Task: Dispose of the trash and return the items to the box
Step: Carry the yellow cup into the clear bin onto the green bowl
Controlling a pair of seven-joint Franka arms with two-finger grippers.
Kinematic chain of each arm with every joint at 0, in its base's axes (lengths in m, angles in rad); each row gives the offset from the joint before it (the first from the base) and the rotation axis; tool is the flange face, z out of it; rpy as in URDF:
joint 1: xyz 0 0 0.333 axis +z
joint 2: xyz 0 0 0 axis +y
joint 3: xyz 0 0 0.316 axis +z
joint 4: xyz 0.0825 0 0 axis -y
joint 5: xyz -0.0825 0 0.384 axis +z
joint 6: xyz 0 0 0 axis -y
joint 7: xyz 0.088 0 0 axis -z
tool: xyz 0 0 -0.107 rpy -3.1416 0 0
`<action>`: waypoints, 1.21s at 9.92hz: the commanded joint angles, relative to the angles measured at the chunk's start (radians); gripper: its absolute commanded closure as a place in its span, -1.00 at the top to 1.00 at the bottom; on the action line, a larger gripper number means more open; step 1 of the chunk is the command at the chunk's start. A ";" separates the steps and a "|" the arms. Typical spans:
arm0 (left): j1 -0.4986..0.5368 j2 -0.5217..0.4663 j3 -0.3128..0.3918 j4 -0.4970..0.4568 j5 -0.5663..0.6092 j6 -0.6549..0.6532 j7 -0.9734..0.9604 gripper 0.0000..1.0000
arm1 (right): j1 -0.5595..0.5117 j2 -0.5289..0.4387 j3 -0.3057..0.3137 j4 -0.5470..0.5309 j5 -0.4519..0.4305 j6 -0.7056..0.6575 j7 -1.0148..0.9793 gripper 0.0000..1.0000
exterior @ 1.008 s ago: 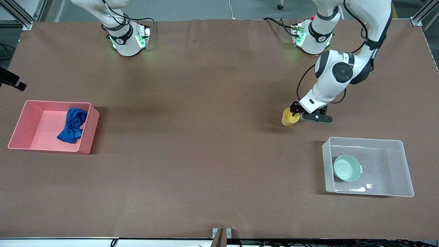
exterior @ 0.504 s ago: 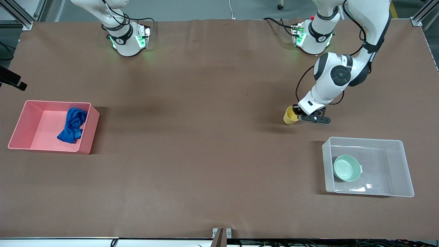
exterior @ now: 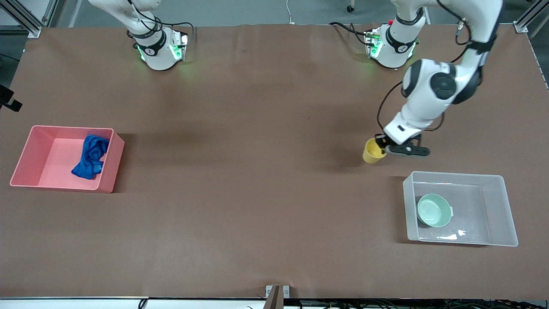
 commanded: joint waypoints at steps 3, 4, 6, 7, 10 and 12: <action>0.005 0.227 0.221 0.448 -0.009 -0.223 0.125 -0.99 | -0.008 -0.002 0.007 0.006 -0.009 -0.011 -0.012 1.00; 0.006 0.336 0.252 0.595 -0.012 -0.271 0.195 -0.99 | -0.005 -0.003 0.005 0.006 -0.009 -0.046 -0.010 1.00; 0.008 0.500 0.327 0.766 -0.026 -0.307 0.301 -0.99 | -0.004 -0.002 0.005 0.006 -0.008 -0.053 -0.010 1.00; 0.021 0.548 0.338 0.795 -0.072 -0.307 0.335 -0.99 | -0.005 -0.002 0.004 0.006 -0.008 -0.053 -0.012 1.00; 0.029 0.628 0.340 0.802 -0.095 -0.276 0.381 -0.97 | -0.005 -0.002 0.004 0.006 -0.006 -0.051 -0.012 1.00; 0.028 0.633 0.340 0.761 -0.095 -0.270 0.381 -0.93 | -0.005 -0.002 0.004 0.006 -0.006 -0.051 -0.012 1.00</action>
